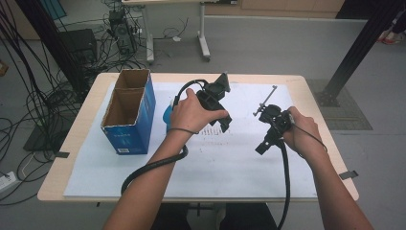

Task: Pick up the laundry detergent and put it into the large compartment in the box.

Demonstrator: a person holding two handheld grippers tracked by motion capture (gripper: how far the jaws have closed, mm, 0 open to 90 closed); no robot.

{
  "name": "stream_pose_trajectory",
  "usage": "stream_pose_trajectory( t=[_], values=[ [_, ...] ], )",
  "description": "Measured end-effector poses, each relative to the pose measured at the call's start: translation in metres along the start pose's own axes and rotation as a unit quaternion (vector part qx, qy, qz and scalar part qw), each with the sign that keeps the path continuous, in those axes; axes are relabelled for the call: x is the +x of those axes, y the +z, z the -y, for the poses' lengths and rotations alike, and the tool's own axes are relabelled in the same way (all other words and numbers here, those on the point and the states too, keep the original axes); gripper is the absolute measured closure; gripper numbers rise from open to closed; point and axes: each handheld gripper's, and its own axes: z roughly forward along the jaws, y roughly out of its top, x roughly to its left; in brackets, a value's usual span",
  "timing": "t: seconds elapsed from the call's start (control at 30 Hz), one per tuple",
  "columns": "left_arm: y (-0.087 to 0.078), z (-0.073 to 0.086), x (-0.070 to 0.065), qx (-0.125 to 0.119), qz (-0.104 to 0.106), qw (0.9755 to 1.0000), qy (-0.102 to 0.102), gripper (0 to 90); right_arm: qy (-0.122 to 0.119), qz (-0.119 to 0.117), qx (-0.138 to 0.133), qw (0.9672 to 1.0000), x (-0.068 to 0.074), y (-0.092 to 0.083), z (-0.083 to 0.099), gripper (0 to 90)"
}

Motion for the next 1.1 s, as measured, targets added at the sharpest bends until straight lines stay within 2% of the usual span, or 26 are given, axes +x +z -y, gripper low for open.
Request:
stream_pose_trajectory(
  t=[0.37, 0.67, 1.1],
  values=[
    [-0.003, 0.000, 0.000, -0.004, 0.003, 1.0000, 0.001, 8.3, 0.002, -0.001, -0.003, 1.0000, -0.002, 0.001, -0.001, 6.3],
    [-0.006, -0.001, -0.003, 0.001, 0.001, 1.0000, 0.009, 8.4, 0.003, 0.002, 0.001, 1.0000, -0.003, 0.000, 0.001, 6.3],
    [-0.036, -0.004, -0.004, -0.009, -0.005, 0.9998, 0.014, 8.3, -0.002, 0.005, 0.001, 1.0000, -0.004, 0.000, 0.000, 6.3]
  ],
)
